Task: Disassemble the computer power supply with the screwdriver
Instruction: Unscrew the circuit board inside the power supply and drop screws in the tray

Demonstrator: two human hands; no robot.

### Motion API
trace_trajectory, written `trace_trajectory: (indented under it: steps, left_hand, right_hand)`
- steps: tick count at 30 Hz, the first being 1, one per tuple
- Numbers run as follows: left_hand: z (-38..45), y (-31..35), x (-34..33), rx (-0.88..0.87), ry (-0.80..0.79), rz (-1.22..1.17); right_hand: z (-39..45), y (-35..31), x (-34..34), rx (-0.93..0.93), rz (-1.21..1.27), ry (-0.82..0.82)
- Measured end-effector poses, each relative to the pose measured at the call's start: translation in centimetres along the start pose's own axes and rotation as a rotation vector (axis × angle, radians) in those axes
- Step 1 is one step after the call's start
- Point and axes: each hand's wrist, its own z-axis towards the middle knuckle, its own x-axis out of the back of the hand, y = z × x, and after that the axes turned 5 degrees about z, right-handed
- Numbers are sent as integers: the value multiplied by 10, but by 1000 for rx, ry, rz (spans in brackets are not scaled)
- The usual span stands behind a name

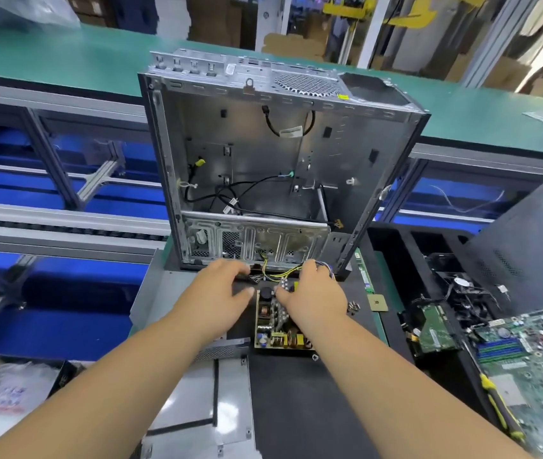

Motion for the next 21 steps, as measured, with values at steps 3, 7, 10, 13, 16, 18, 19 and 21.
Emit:
trace_trajectory:
  steps: [3, 7, 10, 13, 16, 18, 19, 21]
  left_hand:
    - [-11, -18, 12, -53, -53, 51]
    - [-28, -38, 29, -169, -229, 197]
    - [-37, -50, 36, -244, -371, 421]
    - [-35, -52, 38, -272, -386, 496]
    - [-35, -51, 35, -320, -351, 553]
    - [-34, -53, 33, -331, -309, 596]
    - [-34, -55, 33, -326, -286, 612]
    - [-34, -59, 33, -308, -243, 617]
  right_hand:
    - [1, -10, -11, 13, -44, -28]
    - [3, -16, -21, 1, -50, -50]
    - [4, -15, -25, -17, -43, -49]
    - [5, -16, -23, -15, -68, -48]
    - [5, -17, -24, -17, -65, -62]
    - [5, -17, -24, -35, -60, -68]
    - [4, -18, -23, -36, -69, -73]
    - [3, -19, -20, -39, -103, -101]
